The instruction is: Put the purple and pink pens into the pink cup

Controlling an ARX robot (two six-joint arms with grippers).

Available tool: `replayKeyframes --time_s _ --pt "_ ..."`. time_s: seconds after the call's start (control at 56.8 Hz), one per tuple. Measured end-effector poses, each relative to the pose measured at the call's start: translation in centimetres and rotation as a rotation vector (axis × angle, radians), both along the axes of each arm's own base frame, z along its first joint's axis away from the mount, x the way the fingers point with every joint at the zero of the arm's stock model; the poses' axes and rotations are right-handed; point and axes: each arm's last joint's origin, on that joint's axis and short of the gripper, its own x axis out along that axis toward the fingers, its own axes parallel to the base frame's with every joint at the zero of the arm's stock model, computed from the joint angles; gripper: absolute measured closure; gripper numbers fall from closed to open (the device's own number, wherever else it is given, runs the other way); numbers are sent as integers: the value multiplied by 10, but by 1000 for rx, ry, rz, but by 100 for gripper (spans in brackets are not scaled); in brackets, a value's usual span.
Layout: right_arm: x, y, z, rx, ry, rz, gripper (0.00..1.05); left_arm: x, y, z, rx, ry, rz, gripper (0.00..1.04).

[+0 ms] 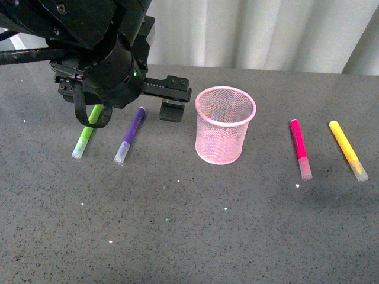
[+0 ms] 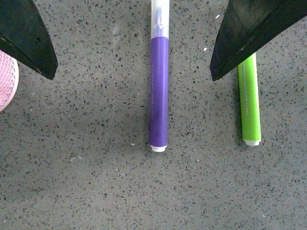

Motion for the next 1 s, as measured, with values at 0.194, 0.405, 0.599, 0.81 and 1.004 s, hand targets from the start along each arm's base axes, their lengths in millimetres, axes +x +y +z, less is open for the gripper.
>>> replayKeyframes --time_s 0.194,0.405,0.599,0.81,1.004 --pt "0 0 0 0 0 0 7 9 1 -16 5 16 -3 7" --pt "0 0 0 0 0 0 7 22 1 -31 9 24 -5 7" --pt "0 0 0 0 0 0 7 29 1 -47 11 41 -5 7" --pt "0 0 0 0 0 0 7 31 3 -58 -1 47 -3 17" --pt "0 0 0 0 0 0 7 32 -1 -60 -11 38 -10 49"
